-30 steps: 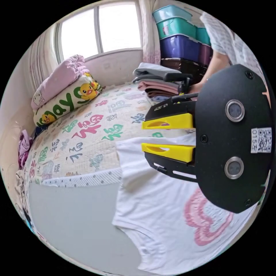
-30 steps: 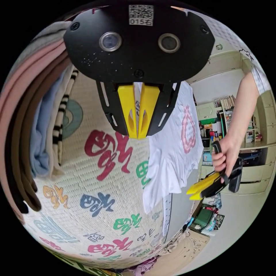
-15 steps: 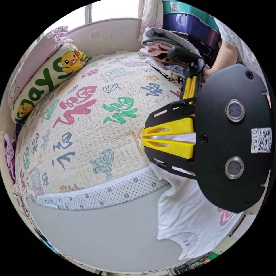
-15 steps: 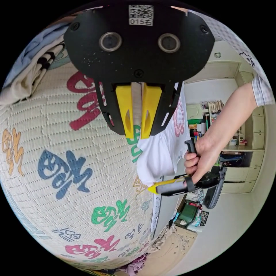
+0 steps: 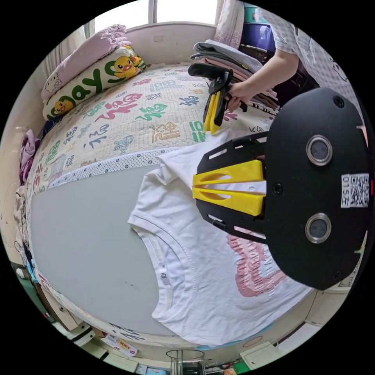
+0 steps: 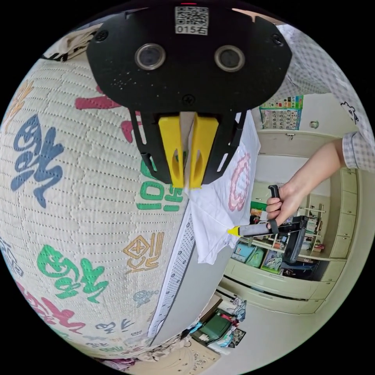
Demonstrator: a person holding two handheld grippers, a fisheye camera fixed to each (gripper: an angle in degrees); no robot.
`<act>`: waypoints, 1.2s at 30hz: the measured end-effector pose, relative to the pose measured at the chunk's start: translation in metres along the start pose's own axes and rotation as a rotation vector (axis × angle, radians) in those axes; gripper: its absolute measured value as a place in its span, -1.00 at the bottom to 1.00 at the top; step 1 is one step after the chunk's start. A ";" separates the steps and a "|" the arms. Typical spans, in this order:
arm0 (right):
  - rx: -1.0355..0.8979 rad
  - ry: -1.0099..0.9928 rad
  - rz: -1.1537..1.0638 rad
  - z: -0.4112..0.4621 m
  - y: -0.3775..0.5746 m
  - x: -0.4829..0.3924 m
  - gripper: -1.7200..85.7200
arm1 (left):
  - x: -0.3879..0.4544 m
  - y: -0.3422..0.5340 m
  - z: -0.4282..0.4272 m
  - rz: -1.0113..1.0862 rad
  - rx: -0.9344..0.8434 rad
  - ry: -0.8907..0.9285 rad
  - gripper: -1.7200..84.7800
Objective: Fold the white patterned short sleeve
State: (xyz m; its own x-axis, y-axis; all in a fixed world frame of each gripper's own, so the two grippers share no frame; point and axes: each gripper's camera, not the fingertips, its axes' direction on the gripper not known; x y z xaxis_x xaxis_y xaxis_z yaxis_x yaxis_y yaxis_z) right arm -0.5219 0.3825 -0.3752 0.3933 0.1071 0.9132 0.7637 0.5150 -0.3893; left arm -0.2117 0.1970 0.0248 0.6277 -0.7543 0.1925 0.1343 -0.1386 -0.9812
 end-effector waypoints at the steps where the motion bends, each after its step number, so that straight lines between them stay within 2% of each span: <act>1: 0.009 -0.011 0.001 -0.007 0.000 -0.002 -0.91 | 0.000 0.000 -0.001 -0.002 0.007 0.009 -0.97; 3: 0.047 -0.005 0.001 -0.026 0.005 -0.007 -0.93 | 0.004 -0.003 -0.006 0.016 0.043 0.044 -0.97; 8: 0.275 0.088 0.161 -0.112 0.051 -0.020 -0.95 | 0.033 -0.025 -0.008 0.102 0.155 0.198 -0.97; 11: 0.313 0.121 0.258 -0.132 0.074 -0.026 -0.95 | 0.064 -0.047 0.018 0.148 0.190 0.327 -0.97; 14: 0.298 0.161 0.330 -0.138 0.079 -0.030 -0.96 | 0.094 -0.067 0.066 0.202 0.120 0.379 -0.97; 17: 0.298 0.182 0.385 -0.151 0.071 -0.030 -0.96 | 0.112 -0.073 0.100 0.253 0.029 0.290 -0.97; 22: 0.261 0.204 0.437 -0.176 0.049 -0.034 -0.97 | 0.111 -0.063 0.104 0.300 0.050 0.191 -0.95; 25: 0.236 0.194 0.467 -0.199 0.034 -0.040 -0.97 | 0.089 -0.065 0.097 0.280 0.010 0.255 -0.89; 31: 0.177 0.266 0.429 -0.259 0.000 -0.086 -0.97 | 0.005 -0.022 0.013 0.288 0.148 0.405 -0.80; 34: 0.161 0.289 0.400 -0.284 -0.021 -0.125 -0.97 | -0.067 0.032 -0.042 0.243 0.220 0.385 -0.79; 36: 0.151 0.299 0.378 -0.295 -0.038 -0.156 -0.97 | -0.141 0.089 -0.079 0.125 0.269 0.341 -0.80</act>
State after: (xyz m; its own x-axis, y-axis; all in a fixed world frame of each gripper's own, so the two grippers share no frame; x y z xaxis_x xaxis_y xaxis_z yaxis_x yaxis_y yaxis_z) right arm -0.4616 0.0956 -0.5380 0.7743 0.0724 0.6287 0.4661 0.6067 -0.6440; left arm -0.3487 0.2407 -0.0906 0.3689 -0.9294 0.0128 0.2965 0.1047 -0.9493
